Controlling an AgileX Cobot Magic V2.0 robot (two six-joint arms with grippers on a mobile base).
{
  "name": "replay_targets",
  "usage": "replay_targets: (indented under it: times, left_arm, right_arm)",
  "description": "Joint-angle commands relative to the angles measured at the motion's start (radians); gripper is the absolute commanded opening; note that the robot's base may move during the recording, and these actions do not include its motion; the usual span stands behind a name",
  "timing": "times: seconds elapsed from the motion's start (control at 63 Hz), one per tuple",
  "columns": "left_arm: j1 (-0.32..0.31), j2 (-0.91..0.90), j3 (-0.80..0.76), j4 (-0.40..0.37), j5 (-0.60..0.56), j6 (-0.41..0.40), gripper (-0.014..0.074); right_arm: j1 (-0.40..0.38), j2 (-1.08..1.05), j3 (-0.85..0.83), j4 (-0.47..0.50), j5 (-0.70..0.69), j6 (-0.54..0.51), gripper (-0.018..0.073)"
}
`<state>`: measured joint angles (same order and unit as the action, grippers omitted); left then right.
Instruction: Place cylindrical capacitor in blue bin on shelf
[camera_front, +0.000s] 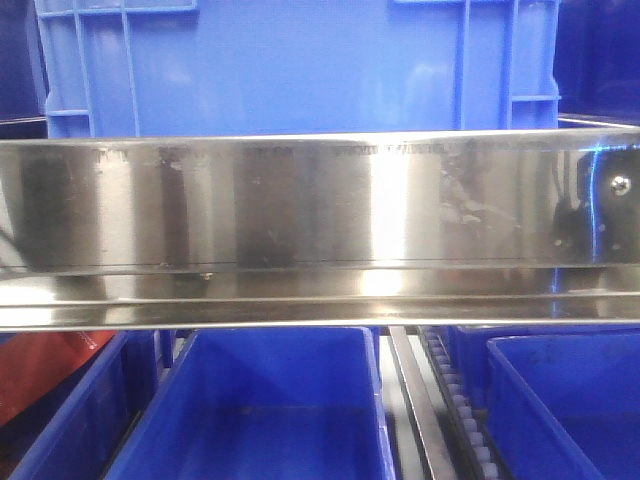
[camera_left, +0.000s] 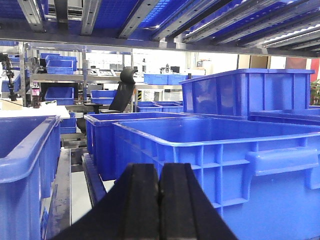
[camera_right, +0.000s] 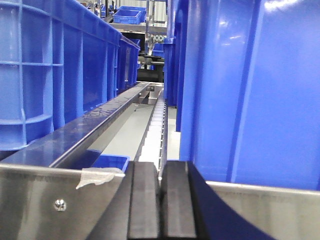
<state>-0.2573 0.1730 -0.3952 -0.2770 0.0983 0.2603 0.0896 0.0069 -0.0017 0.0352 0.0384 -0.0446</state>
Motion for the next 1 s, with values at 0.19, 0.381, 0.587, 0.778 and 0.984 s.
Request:
replay_targets:
  times: [0.19,0.381,0.587,0.778,0.984]
  left_arm:
    - [0.004,-0.006,0.002,-0.009,-0.018,0.0,-0.0111]
    - [0.089,-0.04,0.098,0.231,-0.02,-0.26,-0.0111]
    - [0.192,-0.152,0.245,0.317,-0.02,-0.302,-0.0111]
    - [0.225,-0.173,0.346,0.323,-0.035,-0.302,-0.0111]
    - [0.236,-0.173,0.395,0.323,-0.145,-0.302,-0.0111]
  right_arm:
    - [-0.004,-0.007,0.002,0.002,-0.018,-0.01,-0.0165]
    - [-0.004,-0.007,0.002,0.002,-0.018,-0.01,-0.0165]
    - [-0.004,-0.007,0.002,0.002,-0.018,-0.01,-0.0165]
    - [-0.004,-0.007,0.002,0.002,-0.018,-0.01,-0.0165]
    - [-0.004,-0.007,0.002,0.002,-0.018,-0.01,-0.0165]
